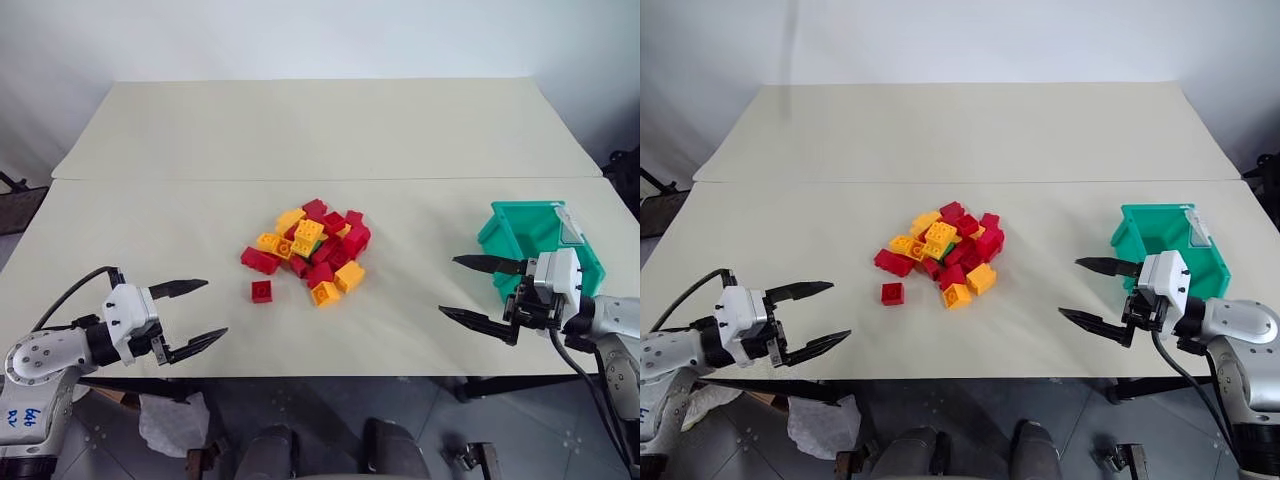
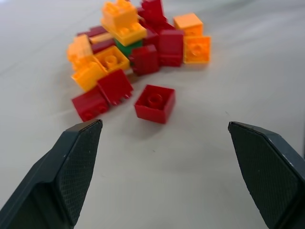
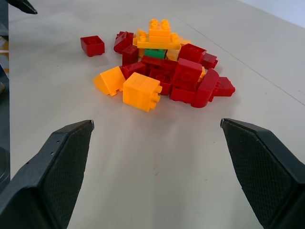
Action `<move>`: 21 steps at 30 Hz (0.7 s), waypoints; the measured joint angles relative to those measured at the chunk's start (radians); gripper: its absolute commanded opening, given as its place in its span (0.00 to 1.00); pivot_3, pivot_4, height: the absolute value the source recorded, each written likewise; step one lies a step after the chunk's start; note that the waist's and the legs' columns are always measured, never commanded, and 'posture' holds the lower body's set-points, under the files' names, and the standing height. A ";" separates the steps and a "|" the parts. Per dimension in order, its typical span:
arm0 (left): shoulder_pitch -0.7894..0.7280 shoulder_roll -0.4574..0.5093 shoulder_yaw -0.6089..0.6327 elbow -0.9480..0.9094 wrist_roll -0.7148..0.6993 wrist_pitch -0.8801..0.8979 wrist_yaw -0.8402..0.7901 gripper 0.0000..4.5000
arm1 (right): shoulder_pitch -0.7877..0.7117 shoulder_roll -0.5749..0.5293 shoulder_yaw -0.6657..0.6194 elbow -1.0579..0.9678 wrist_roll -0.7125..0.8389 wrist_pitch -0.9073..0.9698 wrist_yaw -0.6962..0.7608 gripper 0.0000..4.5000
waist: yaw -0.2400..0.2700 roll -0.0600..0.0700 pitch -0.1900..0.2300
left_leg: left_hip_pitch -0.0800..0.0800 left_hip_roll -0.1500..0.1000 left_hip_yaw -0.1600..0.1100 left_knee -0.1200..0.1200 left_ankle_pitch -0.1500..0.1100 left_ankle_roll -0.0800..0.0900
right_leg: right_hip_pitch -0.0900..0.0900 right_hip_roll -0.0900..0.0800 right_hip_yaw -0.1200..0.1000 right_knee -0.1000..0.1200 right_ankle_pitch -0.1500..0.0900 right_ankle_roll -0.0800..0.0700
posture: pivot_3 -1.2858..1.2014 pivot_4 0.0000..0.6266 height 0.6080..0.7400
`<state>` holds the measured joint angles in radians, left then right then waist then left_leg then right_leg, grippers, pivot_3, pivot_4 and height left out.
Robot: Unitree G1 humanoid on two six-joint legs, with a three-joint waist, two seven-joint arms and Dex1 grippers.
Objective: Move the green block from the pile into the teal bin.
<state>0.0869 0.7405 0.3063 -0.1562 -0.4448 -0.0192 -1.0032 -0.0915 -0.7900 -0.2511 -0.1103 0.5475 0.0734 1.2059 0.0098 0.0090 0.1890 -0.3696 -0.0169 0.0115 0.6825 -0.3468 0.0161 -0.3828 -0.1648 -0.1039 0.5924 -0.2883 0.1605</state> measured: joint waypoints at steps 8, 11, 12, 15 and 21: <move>-0.008 -0.012 0.024 -0.034 -0.085 0.066 0.005 1.00 | -0.023 0.032 0.010 0.019 -0.012 -0.006 -0.014 0.99 | 0.005 0.000 0.000 | 0.000 0.001 0.000 0.000 0.000 0.000 | 0.000 0.000 0.000 0.000 0.000 0.000 | 0.52 0.24 1.00; -0.017 -0.024 0.033 -0.039 -0.117 0.089 0.011 1.00 | -0.063 0.089 0.010 -0.002 0.024 0.039 -0.075 0.99 | 0.004 0.000 0.000 | 0.000 0.001 0.000 0.000 0.000 0.000 | 0.000 0.000 0.000 0.000 0.000 0.000 | 0.52 0.24 1.00; -0.023 -0.029 0.035 -0.043 -0.123 0.096 0.018 1.00 | -0.081 0.111 0.011 -0.016 0.040 0.059 -0.100 0.99 | 0.004 0.000 0.000 | 0.001 0.001 0.000 0.000 0.000 0.000 | 0.000 0.000 0.000 0.001 0.000 0.000 | 0.52 0.24 1.00; -0.026 -0.052 0.041 -0.060 -0.139 0.112 0.044 1.00 | -0.125 0.147 0.026 -0.071 0.064 0.092 -0.152 0.99 | 0.004 0.000 0.000 | 0.000 0.002 -0.001 0.000 0.000 0.000 | 0.000 0.000 0.000 0.001 0.000 0.000 | 0.52 0.24 1.00; 0.061 -0.078 0.103 -0.026 -0.137 0.104 0.066 1.00 | -0.165 0.180 0.128 -0.135 0.069 0.152 -0.170 0.80 | 0.002 0.000 0.000 | 0.000 0.000 -0.001 0.000 0.000 -0.001 | 0.000 0.001 -0.001 0.001 0.000 0.000 | 0.52 0.24 1.00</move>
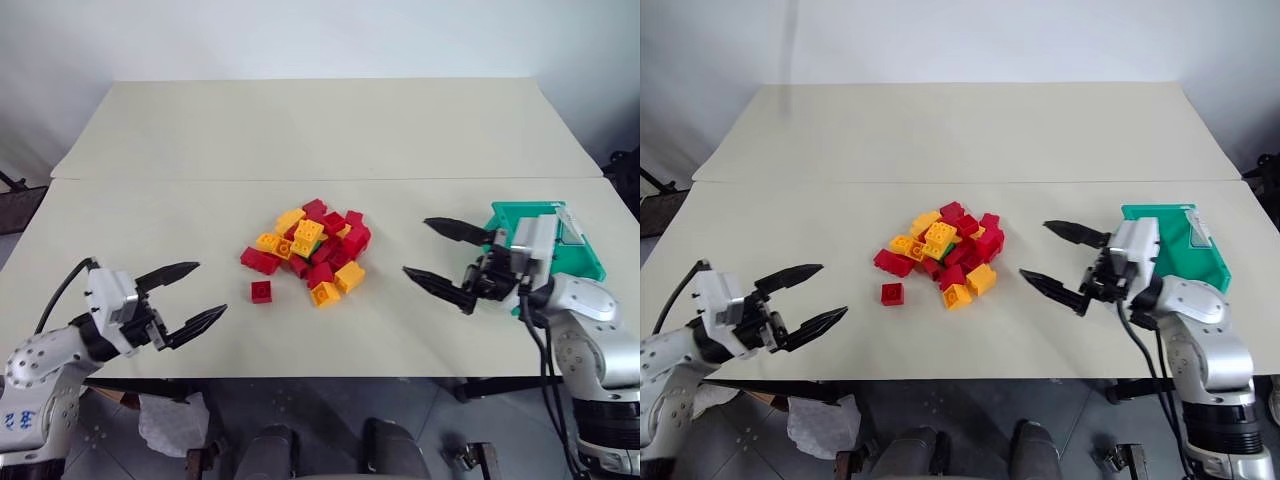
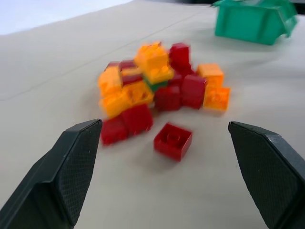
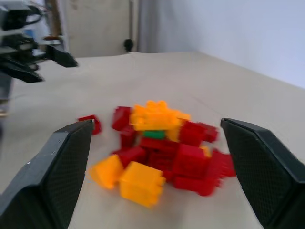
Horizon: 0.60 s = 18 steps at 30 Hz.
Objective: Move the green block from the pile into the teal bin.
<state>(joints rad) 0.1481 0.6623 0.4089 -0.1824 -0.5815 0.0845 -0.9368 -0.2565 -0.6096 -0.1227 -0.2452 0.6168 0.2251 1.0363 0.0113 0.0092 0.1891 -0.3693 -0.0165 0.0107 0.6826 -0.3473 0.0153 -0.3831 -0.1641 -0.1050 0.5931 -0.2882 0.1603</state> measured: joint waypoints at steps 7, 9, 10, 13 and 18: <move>0.038 -0.017 0.040 0.014 -0.004 -0.002 0.009 1.00 | -0.131 0.040 0.129 0.018 -0.034 0.087 -0.021 0.27 | 0.004 0.000 0.000 | 0.000 0.002 -0.001 0.000 0.000 0.000 | 0.000 0.000 0.000 0.000 0.000 0.000 | 0.52 0.24 1.00; 0.039 -0.024 0.038 -0.021 -0.012 0.010 0.016 1.00 | -0.175 0.060 0.188 0.034 -0.068 0.114 -0.030 0.11 | 0.004 0.000 0.000 | 0.000 0.002 -0.001 0.000 0.000 0.000 | 0.000 0.000 0.000 0.000 0.000 0.000 | 0.52 0.24 1.00; 0.039 -0.026 0.037 -0.037 -0.016 0.017 0.019 1.00 | -0.194 0.071 0.214 0.047 -0.085 0.128 -0.036 0.04 | 0.002 0.000 0.000 | 0.000 0.002 -0.001 0.000 0.000 0.000 | -0.001 0.000 0.000 0.001 0.000 0.000 | 0.52 0.24 1.00; 0.036 -0.039 0.020 -0.087 -0.028 0.039 0.031 1.00 | -0.269 0.131 0.306 0.115 -0.156 0.170 -0.068 0.02 | -0.007 0.000 0.000 | 0.000 0.000 -0.001 0.000 0.000 0.000 | -0.001 0.000 0.000 0.002 0.000 0.000 | 0.52 0.24 1.00; 0.023 -0.065 -0.007 -0.130 -0.031 0.050 0.061 1.00 | -0.407 0.268 0.438 0.290 -0.286 0.185 -0.113 0.02 | -0.020 0.000 0.000 | -0.002 0.000 0.000 0.000 0.000 -0.001 | -0.008 0.000 0.001 0.010 0.000 -0.001 | 0.52 0.24 1.00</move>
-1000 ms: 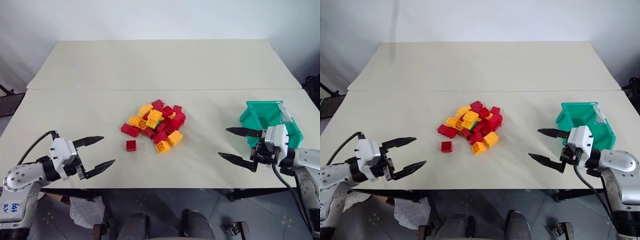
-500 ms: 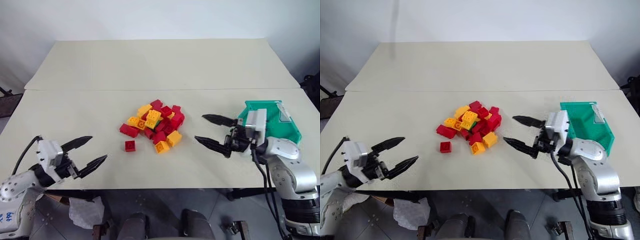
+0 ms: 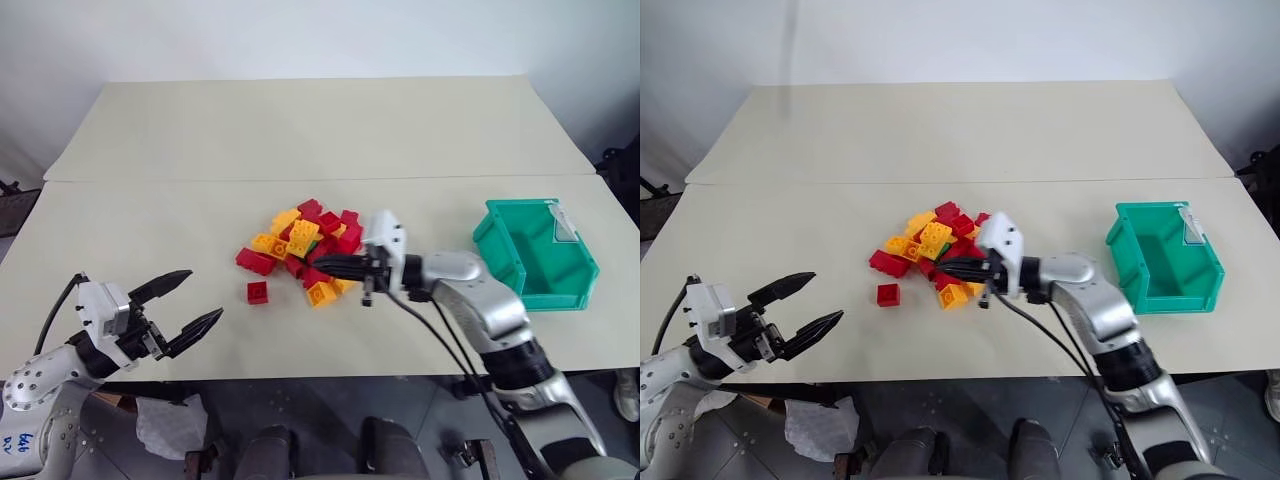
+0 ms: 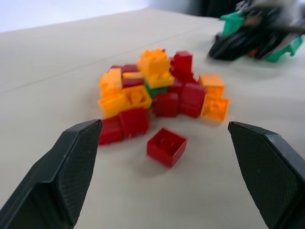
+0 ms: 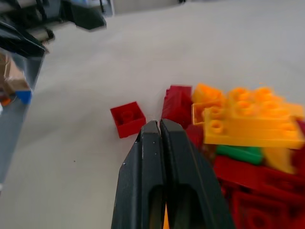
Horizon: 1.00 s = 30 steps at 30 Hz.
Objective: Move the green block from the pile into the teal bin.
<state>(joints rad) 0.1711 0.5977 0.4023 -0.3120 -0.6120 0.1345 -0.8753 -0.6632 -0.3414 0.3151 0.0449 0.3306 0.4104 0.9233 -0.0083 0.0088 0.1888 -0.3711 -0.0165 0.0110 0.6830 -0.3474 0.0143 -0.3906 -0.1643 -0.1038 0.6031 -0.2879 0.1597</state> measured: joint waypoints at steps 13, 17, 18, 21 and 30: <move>-0.020 -0.028 -0.041 0.001 0.018 -0.005 0.033 1.00 | -0.239 0.166 -0.002 0.479 -0.203 -0.208 -0.126 0.02 | -0.022 0.000 0.000 | 0.000 0.000 -0.001 0.000 0.000 -0.001 | -0.002 0.000 0.000 0.004 0.000 -0.001 | 0.52 0.24 1.00; -0.042 -0.031 -0.053 0.005 0.025 -0.005 0.033 1.00 | -0.286 0.153 -0.064 0.610 -0.221 -0.274 -0.150 0.02 | -0.023 0.000 0.000 | 0.000 0.000 0.000 0.000 0.000 -0.001 | -0.001 0.000 0.000 0.004 0.000 -0.001 | 0.52 0.24 1.00; -0.048 -0.031 -0.058 0.006 0.026 -0.005 0.033 1.00 | -0.296 0.152 -0.082 0.637 -0.221 -0.282 -0.151 0.02 | -0.024 0.000 0.000 | 0.000 0.000 0.000 0.000 0.000 -0.001 | -0.002 0.000 0.000 0.004 0.000 -0.001 | 0.52 0.24 1.00; -0.062 -0.033 -0.070 0.009 0.027 -0.005 0.032 1.00 | -0.321 0.135 -0.119 0.693 -0.228 -0.309 -0.150 0.02 | -0.027 0.000 0.000 | 0.000 0.000 0.000 0.000 0.000 -0.001 | -0.002 0.000 0.000 0.004 0.000 -0.001 | 0.52 0.24 1.00; -0.113 -0.033 -0.104 0.038 0.029 -0.005 0.019 1.00 | -0.242 0.125 -0.121 0.623 -0.235 -0.328 -0.065 0.02 | -0.027 0.000 0.000 | 0.000 0.001 0.000 0.000 0.000 -0.001 | -0.002 0.000 0.000 0.004 0.000 -0.001 | 0.52 0.24 1.00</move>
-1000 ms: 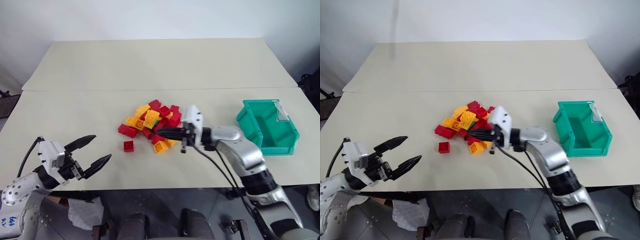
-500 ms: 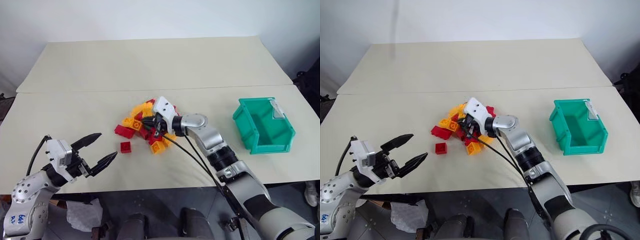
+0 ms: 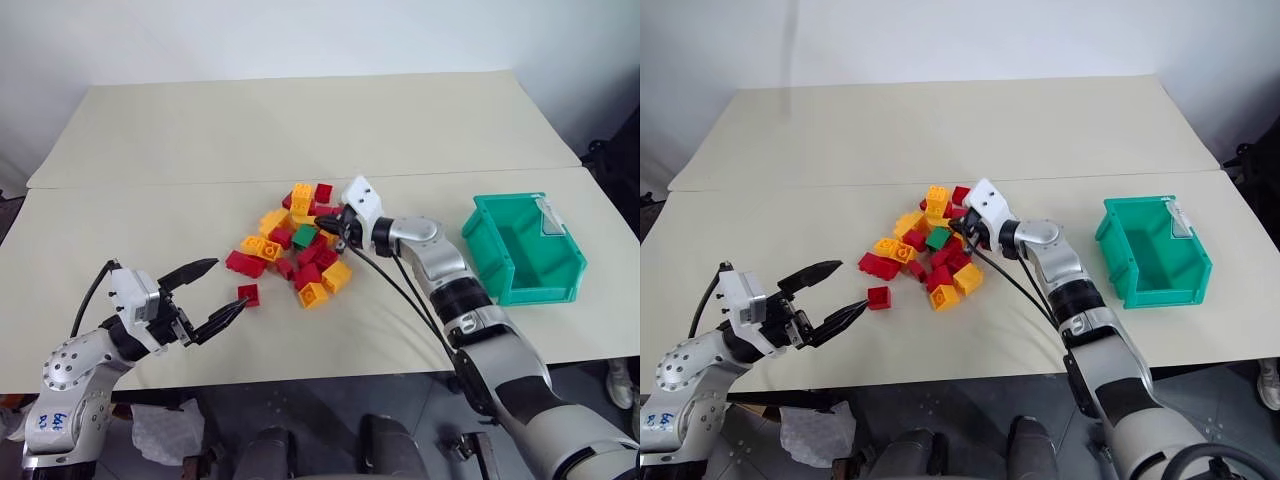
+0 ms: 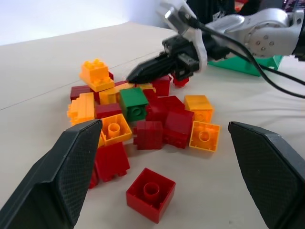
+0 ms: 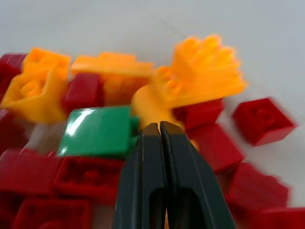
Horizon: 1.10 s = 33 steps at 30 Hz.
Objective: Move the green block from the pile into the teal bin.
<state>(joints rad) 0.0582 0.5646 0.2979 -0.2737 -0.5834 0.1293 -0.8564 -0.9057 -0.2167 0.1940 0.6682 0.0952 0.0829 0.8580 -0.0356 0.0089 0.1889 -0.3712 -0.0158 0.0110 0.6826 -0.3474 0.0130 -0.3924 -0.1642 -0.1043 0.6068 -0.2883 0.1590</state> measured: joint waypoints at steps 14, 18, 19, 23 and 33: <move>-0.004 0.000 -0.003 0.015 0.002 -0.001 -0.009 1.00 | 0.179 -0.103 0.033 -0.391 0.047 0.151 0.164 0.05 | 0.006 0.000 0.000 | 0.000 0.000 0.001 0.000 0.000 0.000 | 0.000 0.000 0.000 -0.001 0.000 0.000 | 0.52 0.24 1.00; 0.002 0.000 -0.003 0.016 0.004 -0.011 -0.012 1.00 | 0.078 -0.149 0.025 -0.433 0.113 0.354 0.231 0.29 | 0.006 0.000 0.000 | 0.000 0.001 0.001 0.000 0.000 0.000 | 0.000 0.000 0.000 -0.001 0.000 0.000 | 0.52 0.24 1.00; 0.003 0.000 -0.003 0.016 0.005 -0.012 -0.013 1.00 | 0.058 -0.149 0.027 -0.433 0.114 0.373 0.234 0.37 | 0.006 0.000 0.000 | 0.000 0.001 0.001 0.000 0.000 0.000 | 0.000 0.000 0.000 -0.001 0.000 0.000 | 0.52 0.24 1.00; 0.003 0.000 -0.003 0.018 0.012 -0.020 -0.011 1.00 | -0.015 -0.115 0.071 -0.401 0.102 0.461 0.229 0.66 | 0.006 0.000 0.000 | 0.000 0.000 0.001 0.000 0.000 0.000 | 0.000 0.000 0.000 0.000 0.000 0.000 | 0.52 0.24 1.00; 0.035 -0.020 -0.003 0.016 0.022 -0.033 0.007 1.00 | -0.108 -0.044 0.096 -0.197 -0.008 0.458 0.077 0.99 | 0.006 0.000 0.000 | -0.001 0.000 0.000 0.000 0.000 -0.001 | -0.001 0.000 0.000 0.000 0.000 0.000 | 0.52 0.24 1.00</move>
<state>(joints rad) 0.0929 0.5447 0.2948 -0.2578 -0.5617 0.0959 -0.8489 -1.0141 -0.2609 0.2899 0.4713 0.0867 0.5408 0.9347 -0.0294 0.0092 0.1891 -0.3717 -0.0160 0.0110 0.6825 -0.3477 0.0124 -0.3931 -0.1643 -0.1046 0.6065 -0.2884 0.1588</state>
